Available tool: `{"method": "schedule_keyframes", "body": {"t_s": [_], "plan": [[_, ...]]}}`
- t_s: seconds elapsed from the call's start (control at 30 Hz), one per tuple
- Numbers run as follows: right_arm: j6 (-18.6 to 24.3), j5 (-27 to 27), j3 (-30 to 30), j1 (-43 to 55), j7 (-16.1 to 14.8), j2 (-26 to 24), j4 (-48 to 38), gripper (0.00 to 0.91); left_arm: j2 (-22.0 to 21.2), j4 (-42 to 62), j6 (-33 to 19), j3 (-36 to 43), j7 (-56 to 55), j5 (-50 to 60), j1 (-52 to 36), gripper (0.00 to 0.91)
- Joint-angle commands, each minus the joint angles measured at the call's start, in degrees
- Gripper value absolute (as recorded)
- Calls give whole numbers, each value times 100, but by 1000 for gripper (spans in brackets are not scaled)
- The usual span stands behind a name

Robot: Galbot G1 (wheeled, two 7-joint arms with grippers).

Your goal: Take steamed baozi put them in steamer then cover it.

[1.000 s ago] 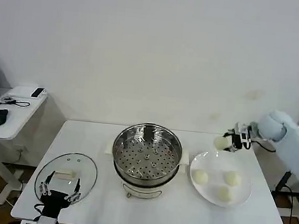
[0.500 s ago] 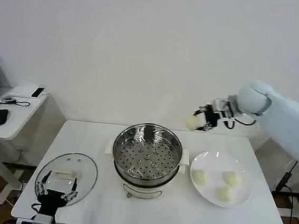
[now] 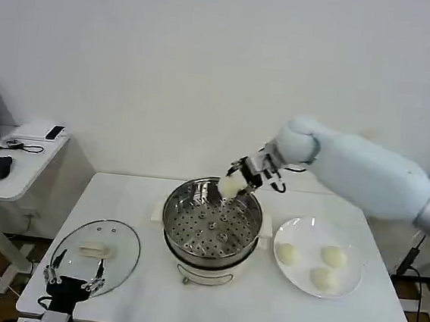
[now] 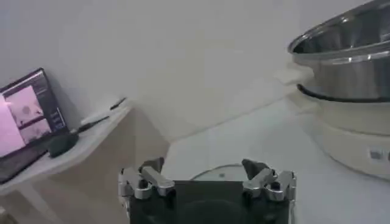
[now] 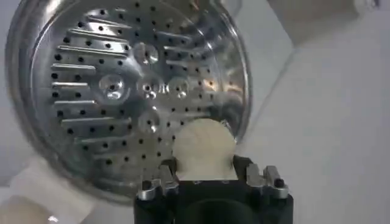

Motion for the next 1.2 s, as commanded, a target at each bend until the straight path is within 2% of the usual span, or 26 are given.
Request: {"method": "schedule_keyframes", "body": {"t_s": [0.03, 0.27, 0.53, 0.9, 0.93, 0.97, 1.0, 1.03, 1.07, 1.2], "plan": [[975, -672, -412, -169, 232, 830, -525, 635, -13, -16, -2, -60, 0, -10, 58, 907], [1613, -1430, -277, -442, 526, 1056, -914, 635, -49, 7, -2, -64, -4, 9, 29, 907], [1994, -2190, -119, -486, 708, 1316, -1540, 635, -47, -30, -5, -83, -2, 7, 20, 907], [2078, -2254, -150, -538, 758, 1283, -1482, 645, -35, -65, -8, -80, -8, 7, 29, 907], [2079, -2222, -175, -534, 759, 1278, -1468, 655, -39, -67, -8, -79, -9, 7, 27, 907], [2093, -2224, -174, -536, 762, 1277, -1473, 715, -43, -69, -7, -75, -10, 10, 27, 907], [2103, -2226, -170, -533, 772, 1275, -1477, 715, -51, -78, -8, -67, -11, 9, 31, 907], [2102, -2228, -169, -529, 776, 1274, -1477, 867, -54, -82, -8, -63, -11, 10, 36, 907], [2097, -2230, -170, -509, 785, 1263, -1448, 907, -57, -81, -9, -56, -11, 12, 42, 907], [2001, -1956, -299, -381, 806, 1140, -1189, 907, -56, -56, -13, -37, -15, 24, 35, 907]]}}
